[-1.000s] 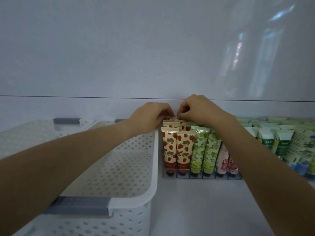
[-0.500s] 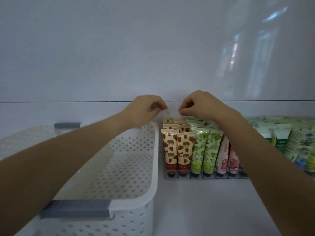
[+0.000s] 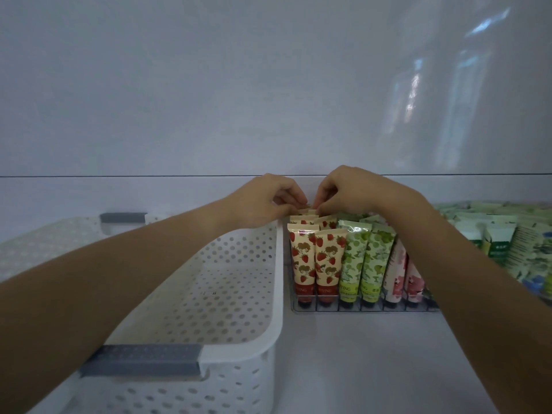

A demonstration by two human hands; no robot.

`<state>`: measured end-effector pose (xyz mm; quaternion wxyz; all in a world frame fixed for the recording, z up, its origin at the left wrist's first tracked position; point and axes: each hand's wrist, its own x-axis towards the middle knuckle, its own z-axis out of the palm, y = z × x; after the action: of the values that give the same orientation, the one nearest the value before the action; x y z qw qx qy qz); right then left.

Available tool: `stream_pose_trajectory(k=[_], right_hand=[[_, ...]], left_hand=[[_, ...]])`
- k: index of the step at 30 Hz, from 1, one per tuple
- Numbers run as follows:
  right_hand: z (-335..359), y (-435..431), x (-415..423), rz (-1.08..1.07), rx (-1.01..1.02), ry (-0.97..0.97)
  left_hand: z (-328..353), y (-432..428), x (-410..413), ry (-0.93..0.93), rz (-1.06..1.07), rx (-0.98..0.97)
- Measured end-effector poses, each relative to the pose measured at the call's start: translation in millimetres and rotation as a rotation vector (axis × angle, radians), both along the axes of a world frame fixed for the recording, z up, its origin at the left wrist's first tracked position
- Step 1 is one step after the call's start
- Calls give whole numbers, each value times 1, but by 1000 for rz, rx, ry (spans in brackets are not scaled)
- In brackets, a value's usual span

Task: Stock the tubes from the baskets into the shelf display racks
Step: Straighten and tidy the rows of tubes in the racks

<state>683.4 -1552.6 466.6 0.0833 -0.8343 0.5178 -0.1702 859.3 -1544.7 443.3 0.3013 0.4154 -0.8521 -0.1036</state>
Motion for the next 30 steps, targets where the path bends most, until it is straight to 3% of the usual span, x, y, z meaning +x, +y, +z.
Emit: stream_pose_trajectory(k=[14,24,30], right_hand=[[2,3,-2,54,-16,83],[8,7,-4,63,-7,74],[28,19,-17,112,-53,21]], left_hand=[[-3,-3,0,-35,29,-65],[1,1,-1,-90,49,-72],[12,8,-2,-124,40,-174]])
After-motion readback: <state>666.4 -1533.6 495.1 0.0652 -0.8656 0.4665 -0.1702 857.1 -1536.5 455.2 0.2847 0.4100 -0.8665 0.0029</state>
